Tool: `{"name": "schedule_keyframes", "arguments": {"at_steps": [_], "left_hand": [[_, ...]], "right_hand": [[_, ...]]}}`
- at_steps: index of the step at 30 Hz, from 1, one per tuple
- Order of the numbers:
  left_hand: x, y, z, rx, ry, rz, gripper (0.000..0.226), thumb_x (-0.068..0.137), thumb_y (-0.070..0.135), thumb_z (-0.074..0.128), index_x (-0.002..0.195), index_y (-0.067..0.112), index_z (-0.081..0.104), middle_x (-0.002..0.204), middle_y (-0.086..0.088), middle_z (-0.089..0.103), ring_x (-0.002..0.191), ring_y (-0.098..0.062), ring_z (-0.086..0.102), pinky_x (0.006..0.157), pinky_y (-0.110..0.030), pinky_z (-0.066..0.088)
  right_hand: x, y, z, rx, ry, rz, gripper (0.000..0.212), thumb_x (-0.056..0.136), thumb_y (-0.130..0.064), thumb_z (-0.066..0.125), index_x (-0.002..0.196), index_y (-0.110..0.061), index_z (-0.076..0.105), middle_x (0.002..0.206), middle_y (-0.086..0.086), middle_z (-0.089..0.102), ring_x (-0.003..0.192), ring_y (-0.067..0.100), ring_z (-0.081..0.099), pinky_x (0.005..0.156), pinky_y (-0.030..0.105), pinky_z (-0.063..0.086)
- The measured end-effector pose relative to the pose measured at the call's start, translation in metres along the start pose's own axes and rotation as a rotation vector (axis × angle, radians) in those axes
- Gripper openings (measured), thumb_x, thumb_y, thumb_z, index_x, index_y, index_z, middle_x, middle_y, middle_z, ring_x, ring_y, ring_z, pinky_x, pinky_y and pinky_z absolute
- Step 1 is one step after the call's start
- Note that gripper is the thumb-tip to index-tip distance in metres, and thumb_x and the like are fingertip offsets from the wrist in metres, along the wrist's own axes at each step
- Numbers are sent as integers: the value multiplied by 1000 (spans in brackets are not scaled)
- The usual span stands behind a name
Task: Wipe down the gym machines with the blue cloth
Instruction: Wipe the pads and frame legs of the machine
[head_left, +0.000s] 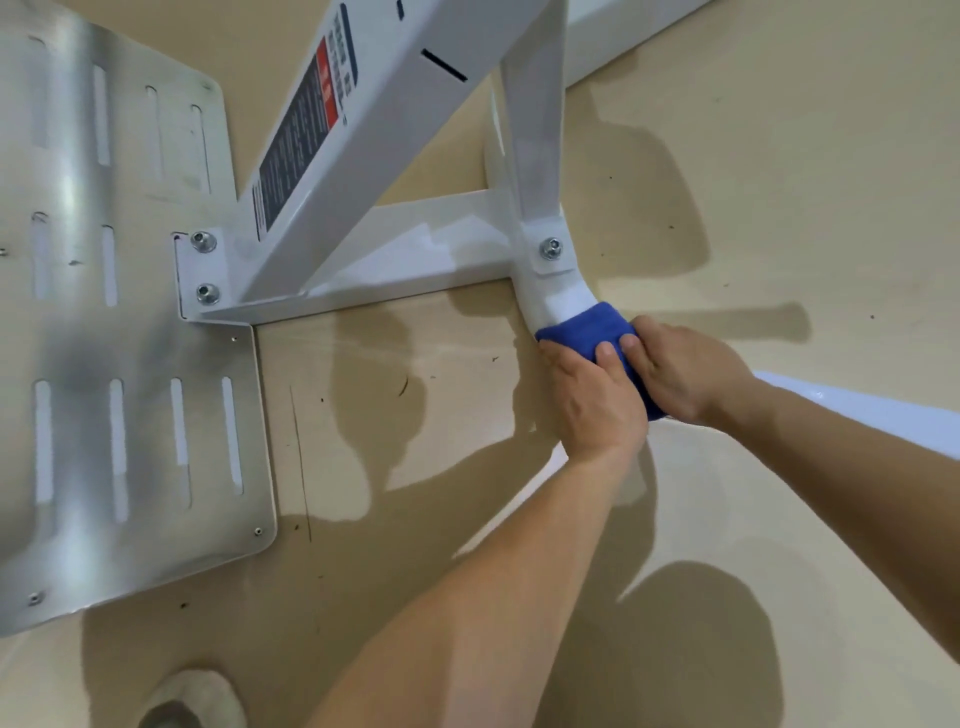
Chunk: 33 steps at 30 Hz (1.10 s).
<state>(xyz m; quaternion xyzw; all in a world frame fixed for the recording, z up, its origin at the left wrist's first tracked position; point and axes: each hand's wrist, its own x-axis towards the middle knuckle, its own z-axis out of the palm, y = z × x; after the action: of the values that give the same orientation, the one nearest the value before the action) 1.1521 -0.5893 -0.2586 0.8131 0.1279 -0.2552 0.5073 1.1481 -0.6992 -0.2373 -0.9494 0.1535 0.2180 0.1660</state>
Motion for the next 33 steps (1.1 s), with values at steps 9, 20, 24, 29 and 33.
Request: {"name": "schedule_keyframes", "arguments": {"at_steps": [9, 20, 24, 29, 33], "left_hand": [[72, 3, -32, 78, 18, 171, 53, 103, 38, 34, 148, 9, 29, 136, -12, 53, 121, -31, 51, 93, -36, 39], [43, -23, -24, 65, -130, 78, 62, 102, 48, 29, 149, 7, 28, 144, -12, 48, 130, -29, 47, 108, -39, 37], [75, 0, -39, -63, -56, 115, 40, 102, 37, 34, 135, 15, 42, 127, -3, 57, 115, -25, 54, 93, -33, 38], [79, -7, -40, -84, -78, 178, 59, 99, 47, 26, 149, 16, 30, 144, -3, 48, 128, -22, 47, 108, -35, 35], [46, -11, -31, 36, -119, 101, 64, 106, 41, 23, 158, 10, 3, 162, -9, 20, 145, -25, 28, 117, -33, 20]], "right_hand": [[42, -38, 1, 201, 34, -34, 36, 107, -41, 24, 94, -15, 45, 94, 8, 61, 86, 33, 53, 73, 37, 35], [12, -27, 10, 136, 148, -62, 20, 101, -35, 39, 103, -17, 48, 89, -1, 60, 78, 24, 53, 60, 35, 36], [31, -52, 16, 192, 263, 16, 18, 103, -32, 37, 103, -17, 47, 96, -1, 60, 79, 23, 50, 59, 34, 30], [22, -53, 25, 174, 298, -5, 24, 103, -32, 35, 113, -14, 47, 109, 5, 59, 91, 28, 53, 69, 37, 36], [-10, -30, 24, -36, 264, -38, 40, 103, -36, 31, 129, -9, 46, 114, 11, 59, 95, 34, 55, 77, 41, 42]]}}
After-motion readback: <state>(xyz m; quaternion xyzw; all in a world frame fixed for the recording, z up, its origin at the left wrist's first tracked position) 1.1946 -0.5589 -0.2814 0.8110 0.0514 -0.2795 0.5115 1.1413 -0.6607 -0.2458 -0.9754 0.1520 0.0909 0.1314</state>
